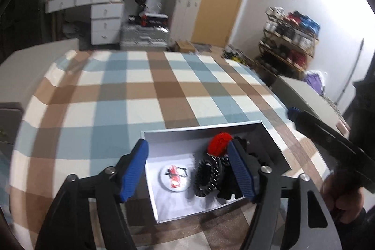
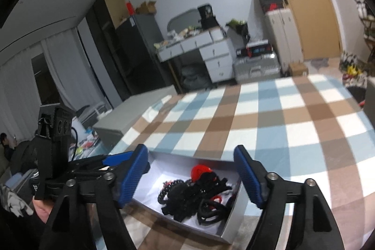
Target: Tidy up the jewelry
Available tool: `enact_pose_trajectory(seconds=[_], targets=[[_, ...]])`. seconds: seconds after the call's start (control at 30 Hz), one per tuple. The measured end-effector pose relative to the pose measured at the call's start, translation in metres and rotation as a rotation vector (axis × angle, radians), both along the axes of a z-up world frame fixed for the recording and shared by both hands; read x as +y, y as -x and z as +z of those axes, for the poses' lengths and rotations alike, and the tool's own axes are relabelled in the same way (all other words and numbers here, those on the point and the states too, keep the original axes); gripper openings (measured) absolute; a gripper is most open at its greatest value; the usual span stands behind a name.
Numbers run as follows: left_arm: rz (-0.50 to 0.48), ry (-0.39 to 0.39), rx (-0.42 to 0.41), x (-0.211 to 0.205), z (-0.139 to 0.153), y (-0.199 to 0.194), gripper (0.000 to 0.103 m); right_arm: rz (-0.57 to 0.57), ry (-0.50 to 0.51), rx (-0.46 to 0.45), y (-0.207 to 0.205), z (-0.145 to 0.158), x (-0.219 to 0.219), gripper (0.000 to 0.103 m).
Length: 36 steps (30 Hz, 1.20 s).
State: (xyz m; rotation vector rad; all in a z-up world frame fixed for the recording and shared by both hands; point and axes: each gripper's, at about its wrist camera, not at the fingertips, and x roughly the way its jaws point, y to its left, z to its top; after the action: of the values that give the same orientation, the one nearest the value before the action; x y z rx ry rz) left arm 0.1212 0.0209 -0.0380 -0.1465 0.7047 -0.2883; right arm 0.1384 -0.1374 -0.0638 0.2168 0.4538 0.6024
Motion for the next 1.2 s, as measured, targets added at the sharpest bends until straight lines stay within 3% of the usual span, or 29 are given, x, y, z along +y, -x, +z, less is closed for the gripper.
enact_pose_trajectory(seconds=[0.17,0.23,0.37,0.63,0.73,0.87,1.2], targets=[[0.066,-0.024,-0.08,0.003,0.017,0.01,0.072,-0.063,-0.01,-0.131,0.025,0.016,-0.005,0.103],[0.087,-0.041,-0.131,0.002,0.025,0.017,0.085,-0.069,-0.015,-0.176,0.033,0.022,-0.006,0.103],[0.121,-0.073,-0.209,0.0,0.035,0.028,0.086,-0.092,0.012,-0.262,0.05,0.032,-0.002,0.103],[0.202,-0.055,-0.311,0.006,0.045,0.048,0.088,-0.135,0.055,-0.42,0.08,0.036,0.006,0.103],[0.237,-0.058,-0.329,0.008,0.046,0.054,0.101,-0.148,0.063,-0.439,0.086,0.034,0.007,0.103],[0.283,-0.078,-0.402,0.008,0.045,0.065,0.102,-0.162,0.079,-0.45,0.092,0.029,0.006,0.103],[0.342,-0.117,-0.436,0.015,0.014,0.067,0.102,-0.199,0.148,-0.465,0.097,0.008,0.009,0.103]])
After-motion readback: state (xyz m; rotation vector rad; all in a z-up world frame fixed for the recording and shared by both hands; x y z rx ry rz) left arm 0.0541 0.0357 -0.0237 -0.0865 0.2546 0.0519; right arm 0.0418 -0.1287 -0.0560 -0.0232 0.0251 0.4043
